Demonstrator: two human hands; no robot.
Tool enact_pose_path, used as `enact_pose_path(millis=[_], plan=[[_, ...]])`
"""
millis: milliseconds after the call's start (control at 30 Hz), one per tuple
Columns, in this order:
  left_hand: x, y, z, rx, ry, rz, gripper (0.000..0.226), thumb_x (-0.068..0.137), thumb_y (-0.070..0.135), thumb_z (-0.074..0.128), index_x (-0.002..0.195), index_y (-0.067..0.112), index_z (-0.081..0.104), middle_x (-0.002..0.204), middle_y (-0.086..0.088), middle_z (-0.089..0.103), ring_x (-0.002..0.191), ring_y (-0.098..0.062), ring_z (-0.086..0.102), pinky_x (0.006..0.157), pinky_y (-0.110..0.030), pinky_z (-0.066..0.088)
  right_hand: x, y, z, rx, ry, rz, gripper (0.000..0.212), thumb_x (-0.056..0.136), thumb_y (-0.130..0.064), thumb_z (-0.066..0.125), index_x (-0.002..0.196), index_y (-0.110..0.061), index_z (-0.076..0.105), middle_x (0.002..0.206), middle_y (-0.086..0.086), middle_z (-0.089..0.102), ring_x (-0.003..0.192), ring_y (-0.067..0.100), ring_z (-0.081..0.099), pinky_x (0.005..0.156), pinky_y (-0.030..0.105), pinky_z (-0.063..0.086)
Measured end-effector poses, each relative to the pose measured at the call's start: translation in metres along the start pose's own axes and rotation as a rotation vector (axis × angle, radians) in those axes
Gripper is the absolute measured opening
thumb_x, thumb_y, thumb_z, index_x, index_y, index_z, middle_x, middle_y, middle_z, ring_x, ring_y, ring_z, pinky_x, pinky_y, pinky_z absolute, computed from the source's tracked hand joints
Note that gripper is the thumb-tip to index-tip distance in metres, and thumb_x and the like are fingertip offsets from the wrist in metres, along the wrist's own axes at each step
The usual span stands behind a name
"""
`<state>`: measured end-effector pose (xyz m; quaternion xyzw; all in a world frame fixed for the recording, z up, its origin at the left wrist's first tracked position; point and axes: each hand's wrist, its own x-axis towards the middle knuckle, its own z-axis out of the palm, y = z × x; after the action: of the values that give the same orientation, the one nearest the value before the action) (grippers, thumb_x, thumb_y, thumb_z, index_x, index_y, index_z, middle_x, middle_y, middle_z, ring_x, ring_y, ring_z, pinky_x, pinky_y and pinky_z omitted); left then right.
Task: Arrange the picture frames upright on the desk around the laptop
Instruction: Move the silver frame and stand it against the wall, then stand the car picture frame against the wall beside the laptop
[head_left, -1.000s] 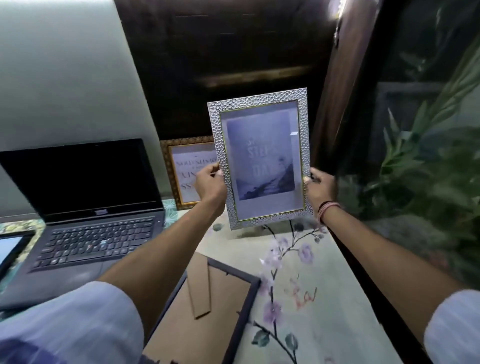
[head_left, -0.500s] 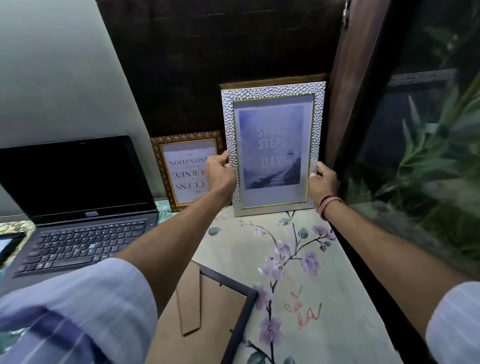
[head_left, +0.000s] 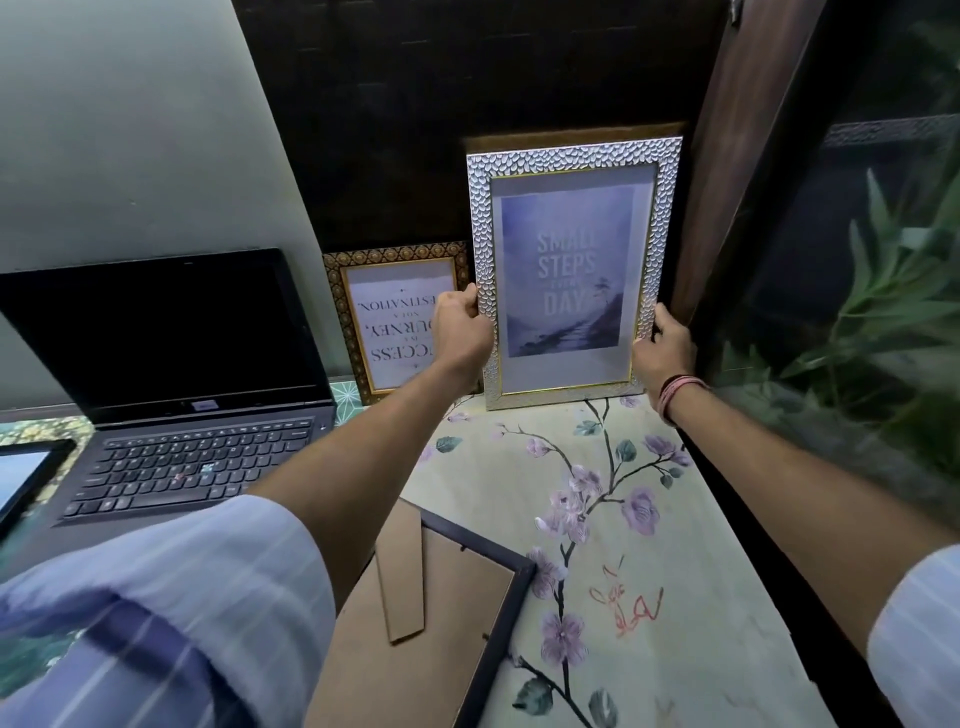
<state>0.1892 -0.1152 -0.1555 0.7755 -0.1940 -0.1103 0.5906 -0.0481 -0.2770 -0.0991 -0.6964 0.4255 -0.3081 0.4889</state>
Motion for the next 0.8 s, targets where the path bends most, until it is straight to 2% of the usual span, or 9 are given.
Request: enact_pose_path(millis=[67,100,200,300,367,467,567,700,800], plan=[[-0.04,0.039,-0.015,-0.081,0.006,-0.036,0.06,0.073,0.008,0.046,0.127,0.02,0.071,0.124,-0.006,0.072,0.118,-0.024,0.07,0.091,-0.046,0.063,-0.014,-0.006,0.004,-0.02,0.024,0.022,0.057,0.081,-0.01,0.051,0.138,-0.01,0.057,0.127,0.015,0.068,0.116,0.032,0.063,0.095,0.023,0.043],[-0.067,0.06,-0.027,-0.117,0.008,-0.051,0.063,0.076,0.004,0.046,0.133,0.015,0.068,0.127,-0.007,0.072,0.123,-0.023,0.067,0.102,-0.042,0.058,-0.026,-0.01,0.009,-0.021,0.043,0.017,0.054,0.08,-0.008,0.049,0.133,-0.009,0.058,0.124,0.016,0.069,0.111,0.031,0.064,0.092,0.025,0.044],[-0.123,0.091,-0.059,-0.151,0.061,-0.085,0.051,0.095,-0.007,0.042,0.139,0.008,0.062,0.129,0.004,0.066,0.11,-0.003,0.058,0.099,-0.017,0.045,-0.068,-0.03,0.032,0.064,0.076,0.022,0.059,0.082,-0.008,0.05,0.14,-0.005,0.053,0.137,0.016,0.062,0.123,0.029,0.06,0.108,0.03,0.044],[-0.16,0.085,-0.102,-0.16,0.104,-0.104,0.037,0.098,0.0,0.047,0.082,0.03,0.06,0.105,0.008,0.061,0.091,0.001,0.051,0.096,-0.026,0.042,-0.128,-0.049,0.063,0.092,-0.062,0.087,0.058,0.09,-0.004,0.053,0.148,-0.005,0.045,0.147,0.013,0.055,0.135,0.031,0.052,0.109,0.029,0.042],[-0.182,0.073,-0.139,-0.144,0.099,-0.116,0.035,0.086,0.002,0.05,0.067,0.03,0.057,0.086,0.014,0.063,0.081,-0.002,0.053,0.079,-0.024,0.044,-0.169,-0.059,0.091,0.14,-0.192,0.119,0.05,0.091,-0.008,0.055,0.141,-0.001,0.052,0.143,0.016,0.059,0.131,0.035,0.056,0.111,0.044,0.046],[-0.223,0.051,-0.226,-0.195,0.147,-0.14,0.033,0.081,-0.001,0.055,0.089,0.02,0.079,0.086,0.004,0.076,0.078,-0.005,0.057,0.072,-0.022,0.047,-0.25,-0.086,0.14,0.243,-0.379,0.154,0.043,0.096,-0.009,0.06,0.138,-0.001,0.054,0.138,0.016,0.061,0.126,0.032,0.059,0.11,0.051,0.046],[-0.258,0.029,-0.31,-0.221,0.172,-0.201,0.007,0.077,0.001,0.057,0.072,0.006,0.055,0.06,0.004,0.043,0.06,-0.012,0.035,0.059,-0.026,0.034,-0.324,-0.119,0.18,0.326,-0.489,0.172,0.039,0.101,-0.014,0.056,0.139,-0.004,0.053,0.127,0.011,0.06,0.124,0.03,0.059,0.107,0.049,0.05],[-0.3,-0.005,-0.443,-0.252,0.218,-0.228,0.022,0.069,0.008,0.059,0.06,0.024,0.046,0.079,-0.002,0.039,0.08,-0.016,0.033,0.077,-0.034,0.032,-0.43,-0.163,0.243,0.357,-0.618,0.208,0.042,0.104,-0.018,0.053,0.143,-0.003,0.05,0.132,0.019,0.06,0.128,0.034,0.058,0.106,0.05,0.05],[-0.331,-0.006,-0.53,-0.302,0.282,-0.292,0.02,0.079,0.009,0.065,0.08,0.028,0.058,0.087,-0.003,0.051,0.08,-0.018,0.044,0.079,-0.036,0.041,-0.494,-0.188,0.292,0.349,-0.675,0.18,0.032,0.104,-0.022,0.053,0.133,-0.009,0.057,0.129,0.011,0.062,0.122,0.03,0.061,0.102,0.046,0.053]])
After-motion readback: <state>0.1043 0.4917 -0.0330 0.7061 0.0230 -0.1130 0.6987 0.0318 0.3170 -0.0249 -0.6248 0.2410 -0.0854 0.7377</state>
